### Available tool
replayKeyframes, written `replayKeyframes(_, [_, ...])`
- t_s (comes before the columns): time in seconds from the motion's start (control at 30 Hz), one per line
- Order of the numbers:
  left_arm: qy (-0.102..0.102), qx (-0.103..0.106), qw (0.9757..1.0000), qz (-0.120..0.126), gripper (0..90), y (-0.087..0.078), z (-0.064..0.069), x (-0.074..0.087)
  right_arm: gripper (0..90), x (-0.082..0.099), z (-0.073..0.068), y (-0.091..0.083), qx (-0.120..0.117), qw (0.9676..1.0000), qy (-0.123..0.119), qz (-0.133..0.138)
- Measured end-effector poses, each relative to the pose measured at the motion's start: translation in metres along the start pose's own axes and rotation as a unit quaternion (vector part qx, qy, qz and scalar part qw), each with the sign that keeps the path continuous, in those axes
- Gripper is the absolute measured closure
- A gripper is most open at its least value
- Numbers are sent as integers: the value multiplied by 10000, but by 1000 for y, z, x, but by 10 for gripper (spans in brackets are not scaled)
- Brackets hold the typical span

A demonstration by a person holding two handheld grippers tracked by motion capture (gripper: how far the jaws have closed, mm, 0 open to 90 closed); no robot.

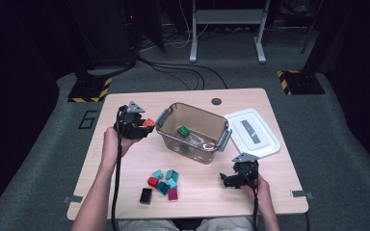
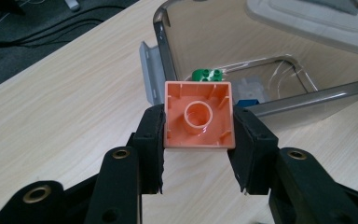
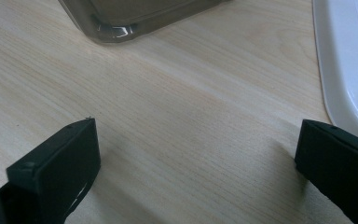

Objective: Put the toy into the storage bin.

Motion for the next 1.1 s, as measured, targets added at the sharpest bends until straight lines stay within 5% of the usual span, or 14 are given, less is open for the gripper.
replayKeyframes(1.1, [206,177,9996,85,586,22,18,-43,0,0,0,0,-5,10000,-5,1])
Point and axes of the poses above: each handheld gripper's, and its own axes: y roughly forward along the jaws, x roughly out of its underside, z roughly to its right, the point moved 7 cm from there along y, roughly forward along the jaws, and after that the axes turned 1 degree about x, right-handed, at the moved point
